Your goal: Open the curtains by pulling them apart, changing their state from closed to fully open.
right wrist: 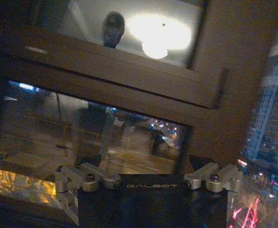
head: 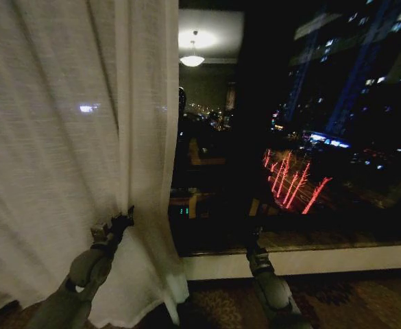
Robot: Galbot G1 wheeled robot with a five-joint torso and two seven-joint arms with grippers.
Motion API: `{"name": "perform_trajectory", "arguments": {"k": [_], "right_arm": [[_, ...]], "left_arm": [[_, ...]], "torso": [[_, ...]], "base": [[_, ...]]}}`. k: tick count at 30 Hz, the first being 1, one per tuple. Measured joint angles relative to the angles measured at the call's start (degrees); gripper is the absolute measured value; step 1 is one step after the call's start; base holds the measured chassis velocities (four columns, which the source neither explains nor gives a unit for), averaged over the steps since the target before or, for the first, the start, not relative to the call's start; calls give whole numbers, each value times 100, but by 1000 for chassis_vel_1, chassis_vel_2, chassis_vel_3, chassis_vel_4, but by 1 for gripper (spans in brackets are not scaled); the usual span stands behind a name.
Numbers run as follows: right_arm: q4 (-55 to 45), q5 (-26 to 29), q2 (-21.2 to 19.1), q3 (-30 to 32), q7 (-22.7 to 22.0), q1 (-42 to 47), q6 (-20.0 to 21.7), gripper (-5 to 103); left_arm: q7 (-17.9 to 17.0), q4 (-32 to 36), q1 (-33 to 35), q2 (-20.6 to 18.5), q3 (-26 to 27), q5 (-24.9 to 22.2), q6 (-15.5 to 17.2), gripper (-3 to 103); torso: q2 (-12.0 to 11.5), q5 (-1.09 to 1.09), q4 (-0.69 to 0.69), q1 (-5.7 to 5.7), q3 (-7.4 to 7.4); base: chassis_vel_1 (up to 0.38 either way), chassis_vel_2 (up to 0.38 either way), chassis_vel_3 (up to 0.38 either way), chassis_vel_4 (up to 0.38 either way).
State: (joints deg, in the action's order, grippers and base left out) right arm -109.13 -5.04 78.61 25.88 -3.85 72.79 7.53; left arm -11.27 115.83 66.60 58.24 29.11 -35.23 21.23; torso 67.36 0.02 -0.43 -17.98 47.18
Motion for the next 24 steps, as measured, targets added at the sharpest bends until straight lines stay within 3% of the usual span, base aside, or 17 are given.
{"name": "perform_trajectory", "arguments": {"k": [24], "right_arm": [[-5,8,23,-133,8,9,-43,100]], "left_arm": [[32,330,498,73,347,10,-26,0]], "torso": [[0,-2,-1,0,0]], "base": [[356,352,-361,-353]]}}
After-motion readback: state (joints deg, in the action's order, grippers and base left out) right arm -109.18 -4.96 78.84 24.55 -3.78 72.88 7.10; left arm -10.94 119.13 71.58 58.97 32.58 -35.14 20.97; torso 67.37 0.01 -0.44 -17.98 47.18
